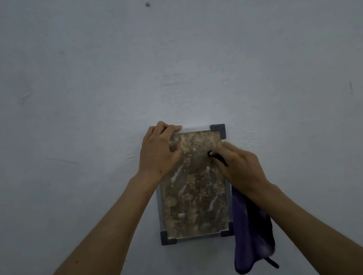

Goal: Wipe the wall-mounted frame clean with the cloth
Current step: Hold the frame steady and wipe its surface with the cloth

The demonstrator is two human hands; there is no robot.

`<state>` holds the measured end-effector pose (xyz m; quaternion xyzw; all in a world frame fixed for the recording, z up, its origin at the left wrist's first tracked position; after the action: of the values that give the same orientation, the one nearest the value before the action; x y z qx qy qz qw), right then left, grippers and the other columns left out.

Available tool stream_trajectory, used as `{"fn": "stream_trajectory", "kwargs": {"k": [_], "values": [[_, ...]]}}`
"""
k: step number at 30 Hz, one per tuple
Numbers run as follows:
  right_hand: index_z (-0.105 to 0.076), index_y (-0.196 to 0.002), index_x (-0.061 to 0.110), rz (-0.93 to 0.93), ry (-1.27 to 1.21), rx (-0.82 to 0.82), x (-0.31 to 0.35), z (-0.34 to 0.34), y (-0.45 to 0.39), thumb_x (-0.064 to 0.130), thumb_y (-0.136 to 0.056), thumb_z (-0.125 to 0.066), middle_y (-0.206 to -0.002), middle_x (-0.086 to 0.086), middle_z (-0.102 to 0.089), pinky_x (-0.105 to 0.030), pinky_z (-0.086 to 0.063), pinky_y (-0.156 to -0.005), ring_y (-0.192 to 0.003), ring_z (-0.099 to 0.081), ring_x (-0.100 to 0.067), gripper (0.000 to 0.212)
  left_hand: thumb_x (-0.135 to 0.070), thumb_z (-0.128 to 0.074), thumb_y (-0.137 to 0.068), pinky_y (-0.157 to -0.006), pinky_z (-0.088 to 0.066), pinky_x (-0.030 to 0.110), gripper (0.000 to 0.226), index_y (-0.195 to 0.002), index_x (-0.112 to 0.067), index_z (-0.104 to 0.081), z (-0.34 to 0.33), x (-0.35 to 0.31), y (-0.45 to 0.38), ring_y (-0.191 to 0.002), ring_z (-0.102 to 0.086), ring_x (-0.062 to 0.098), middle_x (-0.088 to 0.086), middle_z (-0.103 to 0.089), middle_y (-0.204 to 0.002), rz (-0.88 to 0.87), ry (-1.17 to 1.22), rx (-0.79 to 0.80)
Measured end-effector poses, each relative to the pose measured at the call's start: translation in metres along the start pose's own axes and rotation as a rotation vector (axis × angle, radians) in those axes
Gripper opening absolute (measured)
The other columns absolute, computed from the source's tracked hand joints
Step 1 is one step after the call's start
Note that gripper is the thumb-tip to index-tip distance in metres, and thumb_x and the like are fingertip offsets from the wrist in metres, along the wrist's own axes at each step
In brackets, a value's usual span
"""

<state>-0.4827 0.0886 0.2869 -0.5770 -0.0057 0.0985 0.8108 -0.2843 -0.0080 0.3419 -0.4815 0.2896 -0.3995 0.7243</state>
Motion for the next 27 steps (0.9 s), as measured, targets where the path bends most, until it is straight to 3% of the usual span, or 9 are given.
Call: {"fn": "stream_trajectory", "kwargs": {"k": [2,7,13,20,27], "values": [[-0.068,-0.101,0.011,-0.081,0.002,-0.067,-0.002,0.001,0.0,0.021,-0.096,-0.068,-0.091,0.001,-0.065,-0.029,-0.052,-0.049,-0.06,-0.059,-0.015,0.011,-0.021,-0.068,-0.085,-0.096,-0.049,0.034,0.042,-0.127,-0.02,-0.063,0.001,-0.002,0.0,-0.106,-0.049,0.016,-0.003,-0.055,-0.111,0.006,-0.003,0.006],[-0.068,-0.101,0.01,0.102,0.038,0.084,0.004,-0.006,0.014,0.022,-0.097,-0.066,-0.095,-0.002,-0.066,-0.037,-0.055,-0.047,-0.059,-0.06,-0.018,0.012,-0.023,-0.069,-0.085,-0.095,-0.047,0.035,0.042,-0.127,-0.019,-0.064,0.003,-0.002,-0.001,-0.107,-0.05,0.019,-0.002,-0.056,-0.111,-0.008,-0.026,0.019],[-0.066,-0.1,0.011,-0.138,0.03,-0.108,-0.008,0.0,-0.008,0.024,-0.1,-0.064,-0.093,0.0,-0.063,-0.037,-0.055,-0.05,-0.061,-0.059,-0.017,0.014,-0.029,-0.069,-0.087,-0.089,-0.044,0.032,0.042,-0.128,-0.021,-0.064,0.011,0.002,-0.008,-0.102,-0.051,0.018,-0.002,-0.056,-0.108,-0.056,-0.071,0.082],[-0.068,-0.103,0.006,0.128,0.053,0.066,-0.005,0.005,0.007,0.018,-0.097,-0.066,-0.096,-0.007,-0.066,-0.033,-0.057,-0.047,-0.057,-0.06,-0.016,0.014,-0.031,-0.07,-0.087,-0.083,-0.044,0.031,0.042,-0.128,-0.021,-0.067,0.012,0.005,-0.013,-0.092,-0.042,0.01,-0.003,-0.056,-0.102,-0.071,-0.065,0.083],[-0.068,-0.102,0.008,0.014,0.14,-0.092,-0.012,0.012,-0.032,0.022,-0.103,-0.059,-0.099,-0.004,-0.064,-0.035,-0.053,-0.046,-0.059,-0.059,-0.018,0.017,-0.03,-0.07,-0.087,-0.083,-0.046,0.033,0.039,-0.125,-0.021,-0.068,0.011,0.002,-0.013,-0.091,-0.043,0.01,-0.007,-0.052,-0.098,-0.072,-0.062,0.061]]}}
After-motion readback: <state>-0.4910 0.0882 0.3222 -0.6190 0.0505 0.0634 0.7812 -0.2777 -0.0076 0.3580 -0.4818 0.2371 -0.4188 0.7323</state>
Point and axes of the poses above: each hand's wrist, its own y-axis away from the middle knuckle, its own z-axis out of the back of the hand, x = y × z, the point moved 2 cm from there along -y, towards the middle knuckle
